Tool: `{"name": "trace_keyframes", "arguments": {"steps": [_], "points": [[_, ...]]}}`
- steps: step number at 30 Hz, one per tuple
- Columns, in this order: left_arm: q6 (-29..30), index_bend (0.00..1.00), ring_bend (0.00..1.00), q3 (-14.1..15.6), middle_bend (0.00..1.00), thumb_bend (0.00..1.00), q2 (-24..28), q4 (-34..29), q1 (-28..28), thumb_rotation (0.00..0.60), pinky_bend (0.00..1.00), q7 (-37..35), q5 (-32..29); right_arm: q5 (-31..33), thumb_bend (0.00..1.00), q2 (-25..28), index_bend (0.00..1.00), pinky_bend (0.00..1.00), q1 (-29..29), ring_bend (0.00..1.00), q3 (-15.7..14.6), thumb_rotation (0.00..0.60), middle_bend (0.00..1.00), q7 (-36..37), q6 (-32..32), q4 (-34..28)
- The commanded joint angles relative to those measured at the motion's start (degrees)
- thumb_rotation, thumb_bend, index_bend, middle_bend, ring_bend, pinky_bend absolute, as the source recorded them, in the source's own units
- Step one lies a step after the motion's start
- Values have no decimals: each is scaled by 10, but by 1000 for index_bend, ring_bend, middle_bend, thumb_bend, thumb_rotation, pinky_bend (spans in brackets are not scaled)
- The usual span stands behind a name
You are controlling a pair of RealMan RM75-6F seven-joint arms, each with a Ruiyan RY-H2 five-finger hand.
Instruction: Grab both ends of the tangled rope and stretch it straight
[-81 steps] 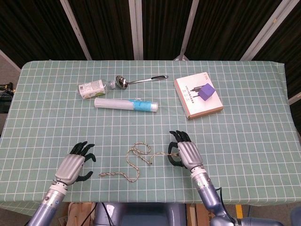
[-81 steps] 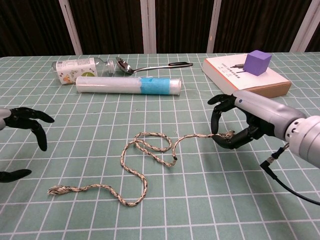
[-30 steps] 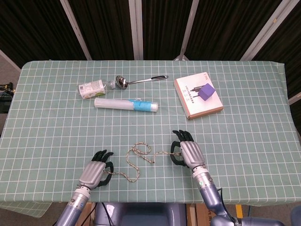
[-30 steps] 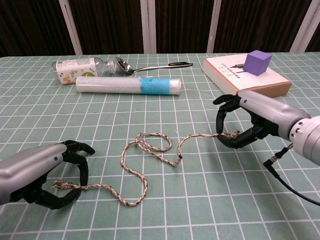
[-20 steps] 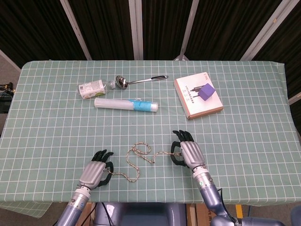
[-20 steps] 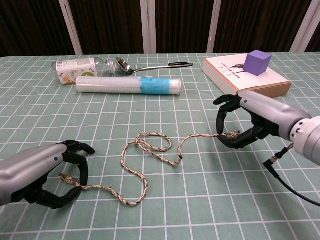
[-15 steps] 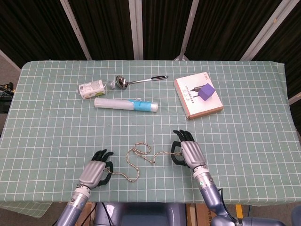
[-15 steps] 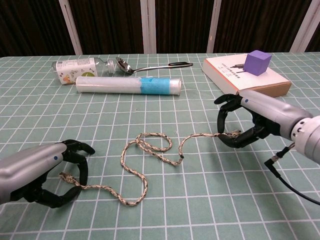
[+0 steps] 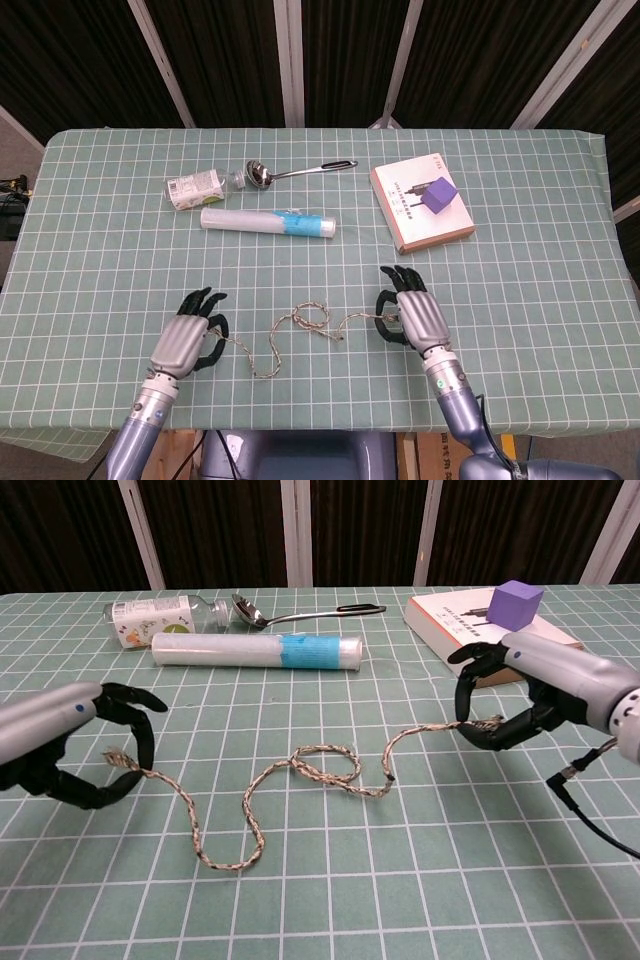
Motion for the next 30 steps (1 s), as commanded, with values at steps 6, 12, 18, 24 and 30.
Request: {"name": "trace_keyframes", "arguments": {"steps": [6, 12, 18, 24, 30], "points": [[29, 566, 0, -33, 124, 582, 106, -33, 12, 600, 0, -51, 5, -3, 455, 63, 618, 0, -21, 0, 10, 600, 134, 31, 11, 3], [37, 566, 0, -29, 124, 582, 164, -18, 33, 600, 0, -110, 8, -6, 456, 105, 617, 0, -40, 0, 15, 600, 134, 69, 16, 10], [39, 567, 0, -19, 123, 582, 185, 12, 49, 600, 0, -159, 10, -10, 456, 131, 617, 0, -56, 0, 9, 600, 134, 95, 16, 21], [39, 567, 0, -12, 124, 583, 186, 43, 56, 600, 0, -184, 12, -7, 455, 142, 617, 0, -69, 0, 7, 600, 134, 116, 19, 39], [37, 567, 0, -5, 126, 583, 172, 84, 59, 600, 0, -192, 13, -8, 456, 145, 617, 0, -82, 0, 3, 600, 134, 140, 18, 71]]}}
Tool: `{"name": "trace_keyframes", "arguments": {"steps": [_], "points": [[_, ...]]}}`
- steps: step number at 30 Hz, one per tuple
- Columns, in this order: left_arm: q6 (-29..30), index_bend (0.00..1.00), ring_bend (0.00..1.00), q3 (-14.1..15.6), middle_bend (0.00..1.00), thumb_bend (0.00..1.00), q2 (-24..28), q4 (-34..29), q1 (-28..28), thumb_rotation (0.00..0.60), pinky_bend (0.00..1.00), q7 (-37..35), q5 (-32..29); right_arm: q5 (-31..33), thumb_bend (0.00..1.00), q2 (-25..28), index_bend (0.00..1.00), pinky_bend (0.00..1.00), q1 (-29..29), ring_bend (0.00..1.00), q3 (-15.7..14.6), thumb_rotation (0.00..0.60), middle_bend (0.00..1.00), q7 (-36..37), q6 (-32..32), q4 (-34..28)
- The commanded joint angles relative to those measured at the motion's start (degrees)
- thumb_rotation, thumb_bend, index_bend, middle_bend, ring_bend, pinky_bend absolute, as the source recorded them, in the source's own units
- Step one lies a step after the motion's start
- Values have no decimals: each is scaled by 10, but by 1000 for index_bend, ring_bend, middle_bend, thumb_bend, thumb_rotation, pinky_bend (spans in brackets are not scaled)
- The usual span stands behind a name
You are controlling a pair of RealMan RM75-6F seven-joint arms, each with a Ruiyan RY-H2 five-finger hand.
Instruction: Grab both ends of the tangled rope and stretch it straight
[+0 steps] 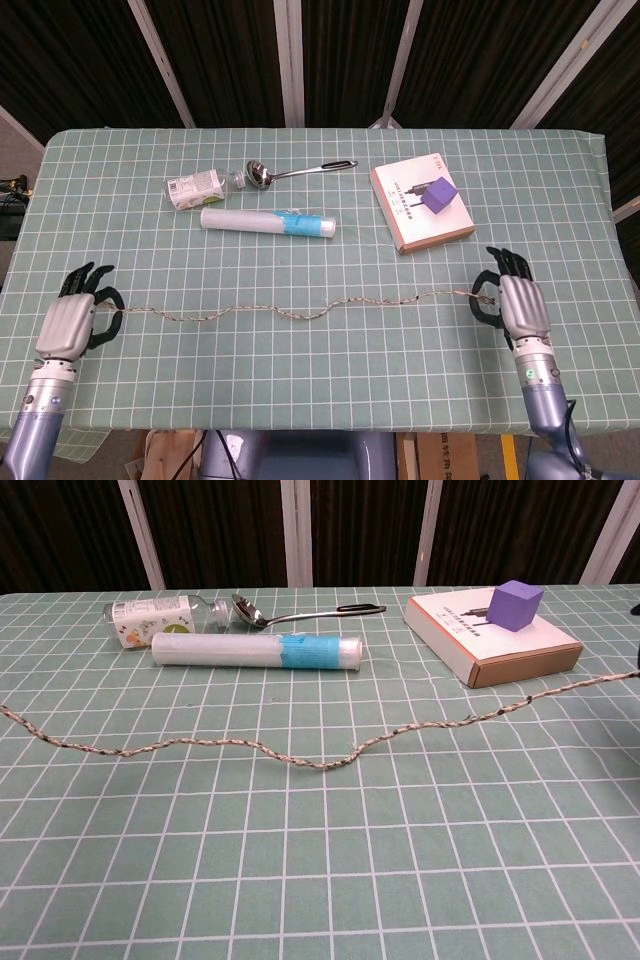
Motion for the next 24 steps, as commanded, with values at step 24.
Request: {"name": "trace_keyframes", "arguments": {"steps": [24], "points": [[-16, 568, 0, 0, 126, 583, -40, 64, -7, 600, 0, 6, -14, 9, 455, -12, 617, 0, -28, 0, 3, 600, 134, 71, -22, 96]]}}
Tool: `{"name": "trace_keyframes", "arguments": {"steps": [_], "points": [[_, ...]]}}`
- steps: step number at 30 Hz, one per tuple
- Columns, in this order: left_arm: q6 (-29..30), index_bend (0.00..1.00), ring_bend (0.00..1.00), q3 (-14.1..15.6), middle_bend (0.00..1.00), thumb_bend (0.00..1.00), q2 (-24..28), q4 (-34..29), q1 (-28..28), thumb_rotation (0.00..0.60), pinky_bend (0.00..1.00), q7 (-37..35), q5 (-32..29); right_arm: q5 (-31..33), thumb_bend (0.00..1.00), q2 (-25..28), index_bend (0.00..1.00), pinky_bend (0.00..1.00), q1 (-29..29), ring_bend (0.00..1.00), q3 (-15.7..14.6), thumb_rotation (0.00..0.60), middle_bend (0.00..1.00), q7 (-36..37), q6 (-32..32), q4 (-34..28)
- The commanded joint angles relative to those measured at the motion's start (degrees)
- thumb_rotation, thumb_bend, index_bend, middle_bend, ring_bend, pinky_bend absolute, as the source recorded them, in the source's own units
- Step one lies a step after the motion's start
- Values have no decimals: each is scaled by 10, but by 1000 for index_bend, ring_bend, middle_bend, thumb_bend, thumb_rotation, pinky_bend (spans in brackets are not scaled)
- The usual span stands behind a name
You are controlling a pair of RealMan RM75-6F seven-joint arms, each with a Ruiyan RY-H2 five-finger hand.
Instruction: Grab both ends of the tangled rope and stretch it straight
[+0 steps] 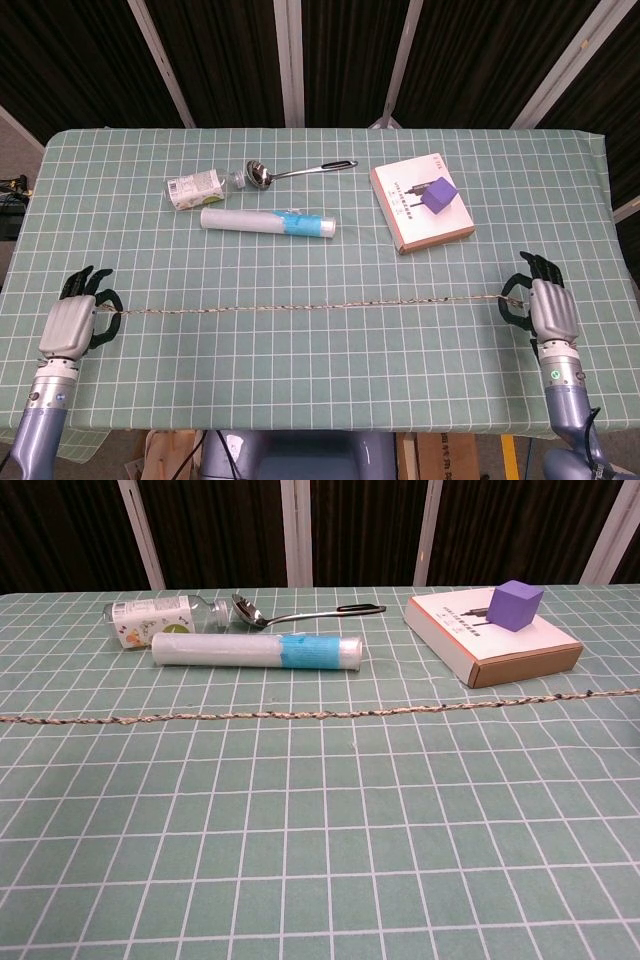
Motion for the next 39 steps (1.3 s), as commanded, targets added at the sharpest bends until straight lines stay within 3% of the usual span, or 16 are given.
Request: {"name": "trace_keyframes", "arguments": {"steps": [1, 8, 14, 18, 20, 22, 24, 34, 37, 39], "points": [[-3, 568, 0, -1, 126, 582, -8, 8, -3, 600, 0, 5, -3, 4, 455, -5, 617, 0, -1, 0, 0, 600, 134, 3, -6, 12], [-16, 567, 0, 1, 123, 572, -33, 35, -13, 600, 0, 24, -10, 8, 455, -16, 617, 0, 0, 0, -3, 600, 134, 0, -23, 41], [-22, 502, 0, 10, 87, 446, -46, 55, -18, 600, 0, 47, -5, 15, 456, -18, 528, 0, 3, 0, -13, 600, 123, -28, -38, 51], [-25, 435, 0, 11, 47, 375, -41, 56, -17, 600, 0, 52, -10, 23, 456, -14, 357, 0, 3, 0, -17, 600, 48, -50, -46, 49], [-26, 398, 0, 11, 24, 342, -37, 53, -16, 600, 0, 53, -14, 29, 456, -12, 205, 0, 3, 0, -18, 600, 9, -56, -49, 47], [-27, 362, 0, 9, 8, 308, -29, 46, -15, 600, 0, 53, -18, 37, 457, -7, 73, 0, 3, 0, -20, 600, 0, -70, -53, 41], [-24, 331, 0, 8, 1, 266, -19, 37, -13, 600, 0, 48, -18, 39, 458, 0, 6, 0, 3, 0, -23, 600, 0, -87, -52, 35], [34, 193, 0, 13, 0, 147, 48, -23, 20, 600, 0, -11, 36, -29, 426, 42, 0, 0, -28, 0, -29, 600, 0, -54, 11, -34], [57, 173, 0, 28, 0, 129, 74, -43, 39, 600, 0, -35, 65, -88, 330, 63, 0, 0, -49, 0, -52, 600, 0, -35, 41, -51], [96, 143, 0, 55, 0, 113, 101, -47, 66, 600, 0, -63, 119, -152, 305, 89, 0, 0, -75, 0, -80, 600, 0, -17, 83, -68]]}}
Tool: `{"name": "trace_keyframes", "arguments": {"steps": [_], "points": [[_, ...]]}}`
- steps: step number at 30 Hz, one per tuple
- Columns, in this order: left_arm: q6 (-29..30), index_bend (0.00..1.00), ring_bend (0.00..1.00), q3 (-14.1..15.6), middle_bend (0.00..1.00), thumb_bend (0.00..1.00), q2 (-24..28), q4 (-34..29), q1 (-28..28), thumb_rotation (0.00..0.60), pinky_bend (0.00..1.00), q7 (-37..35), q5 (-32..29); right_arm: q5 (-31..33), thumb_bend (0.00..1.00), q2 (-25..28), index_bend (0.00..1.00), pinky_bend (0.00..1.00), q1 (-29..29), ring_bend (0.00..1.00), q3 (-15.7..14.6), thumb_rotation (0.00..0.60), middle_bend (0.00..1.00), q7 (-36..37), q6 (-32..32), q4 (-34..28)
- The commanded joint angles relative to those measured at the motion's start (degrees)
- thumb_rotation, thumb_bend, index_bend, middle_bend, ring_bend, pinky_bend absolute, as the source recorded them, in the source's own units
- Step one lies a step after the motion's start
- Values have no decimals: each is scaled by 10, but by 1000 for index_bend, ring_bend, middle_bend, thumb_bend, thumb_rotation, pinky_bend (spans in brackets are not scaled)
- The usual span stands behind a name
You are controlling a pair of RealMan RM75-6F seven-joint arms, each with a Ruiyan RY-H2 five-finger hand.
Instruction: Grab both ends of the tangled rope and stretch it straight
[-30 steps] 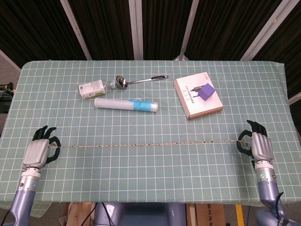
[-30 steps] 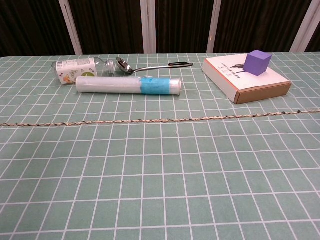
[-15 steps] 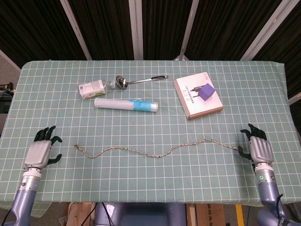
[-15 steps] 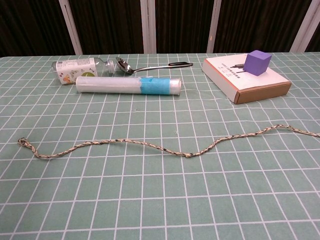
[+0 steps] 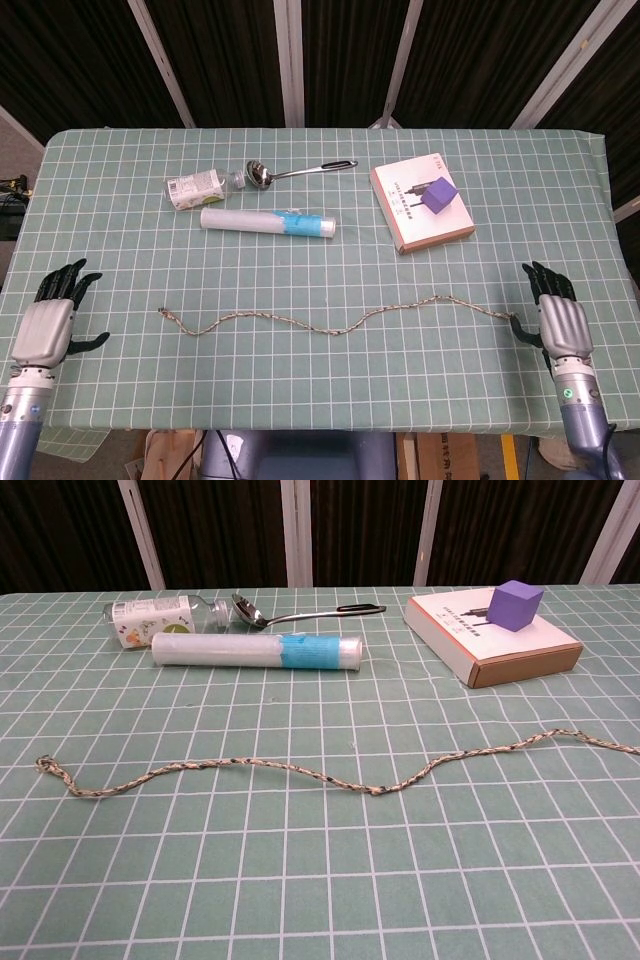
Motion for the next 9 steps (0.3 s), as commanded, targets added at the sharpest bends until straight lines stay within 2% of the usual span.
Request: {"name": "trace_keyframes", "arguments": {"steps": [1, 5, 9], "points": [[56, 127, 0, 40, 0, 106, 41, -7, 41, 600, 0, -50, 78, -111, 295, 48, 0, 0, -48, 0, -49, 600, 0, 43, 71, -33], [71, 32, 0, 58, 0, 83, 55, 9, 56, 600, 0, -84, 109, -165, 283, 68, 0, 0, -69, 0, -72, 600, 0, 64, 104, -27], [89, 8, 0, 61, 0, 79, 58, 21, 62, 600, 0, -83, 133, -207, 278, 81, 0, 0, -84, 0, -84, 600, 0, 79, 136, -25]]}}
